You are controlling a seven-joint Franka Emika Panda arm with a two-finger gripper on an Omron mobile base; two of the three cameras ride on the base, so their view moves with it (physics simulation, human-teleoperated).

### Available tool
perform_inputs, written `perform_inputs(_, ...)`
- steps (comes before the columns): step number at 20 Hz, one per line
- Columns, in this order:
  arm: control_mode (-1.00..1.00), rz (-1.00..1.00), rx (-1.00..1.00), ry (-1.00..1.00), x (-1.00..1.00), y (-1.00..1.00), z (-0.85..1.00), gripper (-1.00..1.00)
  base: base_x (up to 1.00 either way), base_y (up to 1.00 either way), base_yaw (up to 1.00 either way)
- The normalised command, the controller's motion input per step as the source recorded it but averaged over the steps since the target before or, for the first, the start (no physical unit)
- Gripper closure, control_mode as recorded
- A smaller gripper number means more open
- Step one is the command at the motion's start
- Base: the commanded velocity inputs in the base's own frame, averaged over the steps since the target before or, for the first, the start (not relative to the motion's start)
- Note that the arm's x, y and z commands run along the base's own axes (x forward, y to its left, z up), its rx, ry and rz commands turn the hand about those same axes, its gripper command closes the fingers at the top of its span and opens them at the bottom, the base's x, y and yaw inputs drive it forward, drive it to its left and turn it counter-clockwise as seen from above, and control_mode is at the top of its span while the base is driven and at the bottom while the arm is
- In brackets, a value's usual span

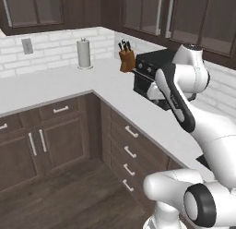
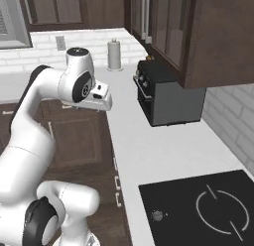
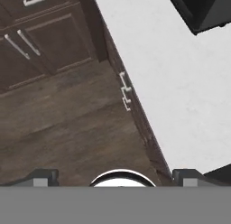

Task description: Take a straw from the drawer in front and place it inside the glass cup on the dining counter.

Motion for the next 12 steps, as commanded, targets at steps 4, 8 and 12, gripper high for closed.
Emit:
perform_inputs(4,-1.00,0.31,0.03,-0.05,-0.09,-0.58,0.00,-1.00,0.00,0.00,0.00)
perform_inputs(8,-1.00,0.24,0.00,-0.07,-0.44,-0.05,0.00,-1.00,0.00,0.00,0.00)
perform_inputs(12,-1.00,0.07,-0.16,-0.04,-0.06,0.67,-0.03,-1.00,0.00,0.00,0.00)
